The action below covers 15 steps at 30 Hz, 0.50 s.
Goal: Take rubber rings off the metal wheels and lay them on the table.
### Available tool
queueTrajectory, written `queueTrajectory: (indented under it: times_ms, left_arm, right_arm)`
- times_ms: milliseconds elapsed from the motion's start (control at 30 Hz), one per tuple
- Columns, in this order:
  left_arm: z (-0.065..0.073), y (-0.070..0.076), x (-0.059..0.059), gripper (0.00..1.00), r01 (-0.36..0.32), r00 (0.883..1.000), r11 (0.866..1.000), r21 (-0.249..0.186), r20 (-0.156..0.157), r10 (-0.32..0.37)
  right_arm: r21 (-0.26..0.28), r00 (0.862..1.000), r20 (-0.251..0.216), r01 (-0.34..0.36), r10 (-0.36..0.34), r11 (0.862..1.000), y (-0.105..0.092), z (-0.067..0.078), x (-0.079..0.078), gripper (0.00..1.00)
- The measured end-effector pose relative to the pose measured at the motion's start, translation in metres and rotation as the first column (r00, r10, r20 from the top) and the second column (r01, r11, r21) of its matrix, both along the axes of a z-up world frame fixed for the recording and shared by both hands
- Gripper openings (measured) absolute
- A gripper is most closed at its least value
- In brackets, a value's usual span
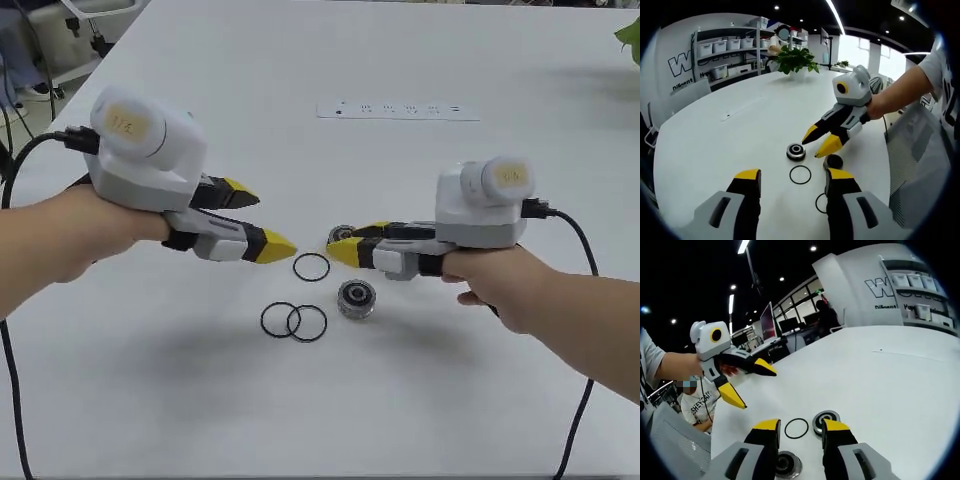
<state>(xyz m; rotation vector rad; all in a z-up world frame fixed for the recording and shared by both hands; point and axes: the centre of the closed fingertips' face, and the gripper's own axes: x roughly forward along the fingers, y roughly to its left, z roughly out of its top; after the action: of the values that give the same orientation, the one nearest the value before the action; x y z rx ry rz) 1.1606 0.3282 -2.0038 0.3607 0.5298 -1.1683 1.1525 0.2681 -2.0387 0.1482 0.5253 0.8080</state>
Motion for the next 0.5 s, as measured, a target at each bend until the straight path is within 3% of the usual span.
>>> queueTrajectory:
  times_ms: [500]
  left_arm:
    - [-0.006,-0.015,0.011,0.46,0.001,1.0,1.0,-0.003,-0.013,-0.001]
  right_arm:
    - [-0.053,1.0,0.016,0.027,-0.026,0.998,-0.019,-0.012,0.007,0.32]
